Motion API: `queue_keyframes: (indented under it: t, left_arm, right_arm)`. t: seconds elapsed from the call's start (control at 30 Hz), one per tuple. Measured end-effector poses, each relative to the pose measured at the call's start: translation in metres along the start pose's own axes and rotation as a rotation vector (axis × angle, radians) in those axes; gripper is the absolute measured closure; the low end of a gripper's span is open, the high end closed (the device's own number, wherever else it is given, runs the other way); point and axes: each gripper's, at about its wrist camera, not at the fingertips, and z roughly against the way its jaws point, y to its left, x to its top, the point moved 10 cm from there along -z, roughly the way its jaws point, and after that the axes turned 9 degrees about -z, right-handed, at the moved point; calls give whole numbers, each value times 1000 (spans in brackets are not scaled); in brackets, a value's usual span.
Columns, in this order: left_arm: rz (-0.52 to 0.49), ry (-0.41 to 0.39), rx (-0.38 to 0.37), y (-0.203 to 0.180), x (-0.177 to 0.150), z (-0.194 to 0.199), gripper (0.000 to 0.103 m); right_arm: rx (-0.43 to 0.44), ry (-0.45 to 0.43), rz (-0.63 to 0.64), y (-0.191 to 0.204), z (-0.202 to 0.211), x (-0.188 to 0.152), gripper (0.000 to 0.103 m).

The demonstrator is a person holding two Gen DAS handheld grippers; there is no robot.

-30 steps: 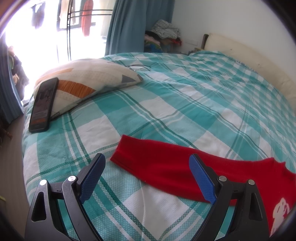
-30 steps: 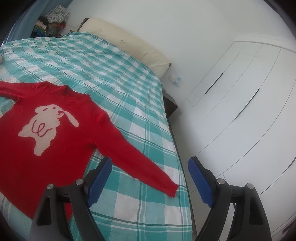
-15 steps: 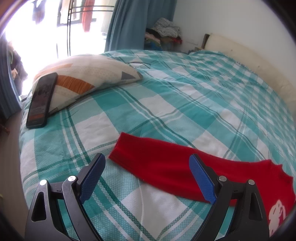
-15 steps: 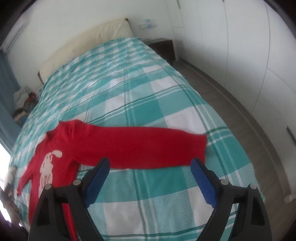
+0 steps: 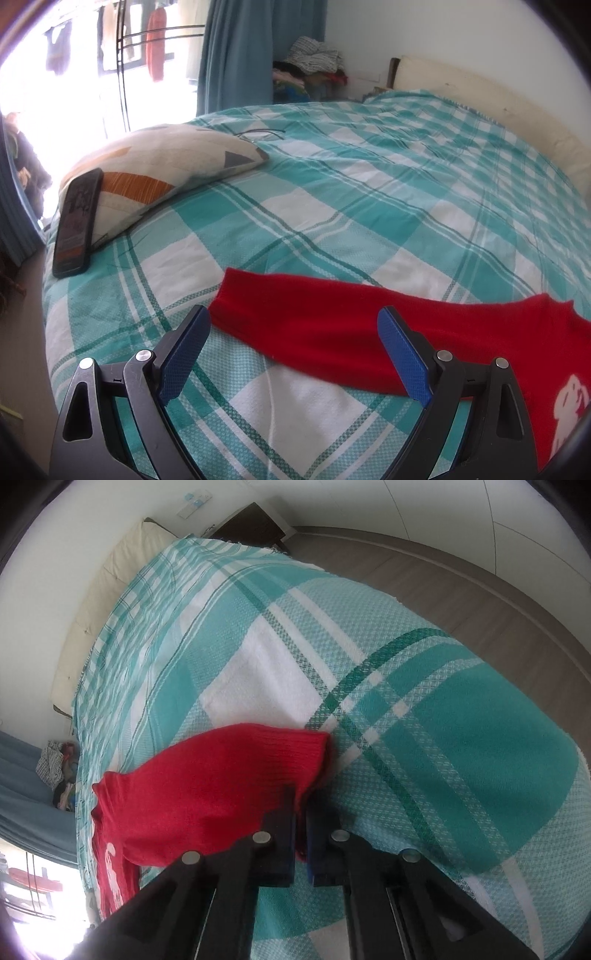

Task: Fold small clothes
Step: 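Grasp the sleeve cuff with the right gripper and fold it across the body, then open the right gripper to release the sleeve onto the sweater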

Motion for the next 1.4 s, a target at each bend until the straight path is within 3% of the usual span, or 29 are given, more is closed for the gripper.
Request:
queue_keyframes:
  t: [0.1, 0.2, 0.27, 0.37, 0.47, 0.63, 0.67, 0.7, 0.73, 0.8, 0.93, 1.1, 1.27, 1.33, 1.4]
  left_arm:
    - [-3, -14, -29, -5, 4, 6, 10]
    - [4, -27, -55, -8, 8, 11, 10]
    - [17, -27, -82, -9, 9, 13, 10]
    - [28, -17, -106, -9, 9, 14, 10]
    - [46, -13, -118, -6, 10, 13, 10]
    - [61, 1, -133, -2, 10, 9, 10]
    - [55, 2, -138, -4, 10, 9, 10]
    - [51, 4, -143, -4, 10, 9, 10]
    - [49, 5, -149, -5, 10, 10, 10]
    - [49, 7, -159, -5, 10, 9, 10]
    - [59, 23, -177, -6, 9, 7, 9]
    - [39, 69, -202, -14, 2, -1, 8]
    - [43, 137, -202, -12, -10, -14, 8]
    - [76, 155, -210, -1, -11, -20, 8]
    - [179, 179, -244, 18, -11, -28, 8]
  right_arm:
    - [-37, -130, 128, 49, 32, 14, 99]
    - [97, -214, 242, 147, 72, 11, 99]
    - [191, -241, 362, 226, 94, -8, 100]
    - [321, -197, 531, 338, 104, -63, 99]
    - [387, -119, 676, 422, 87, -131, 99]
    - [402, 44, 845, 489, 18, -246, 99]
    - [414, 103, 852, 493, 1, -266, 97]
    - [426, 164, 851, 493, -16, -284, 87]
    - [433, 213, 845, 491, -30, -300, 65]
    - [466, 272, 822, 481, -46, -321, 47]
    - [459, 316, 808, 450, -55, -336, 47]
    - [314, 167, 925, 383, -41, -314, 46]
    - [203, 95, 981, 292, -31, -306, 46]
    - [194, 82, 945, 258, -26, -301, 46]
    - [201, 56, 902, 229, -18, -296, 46]
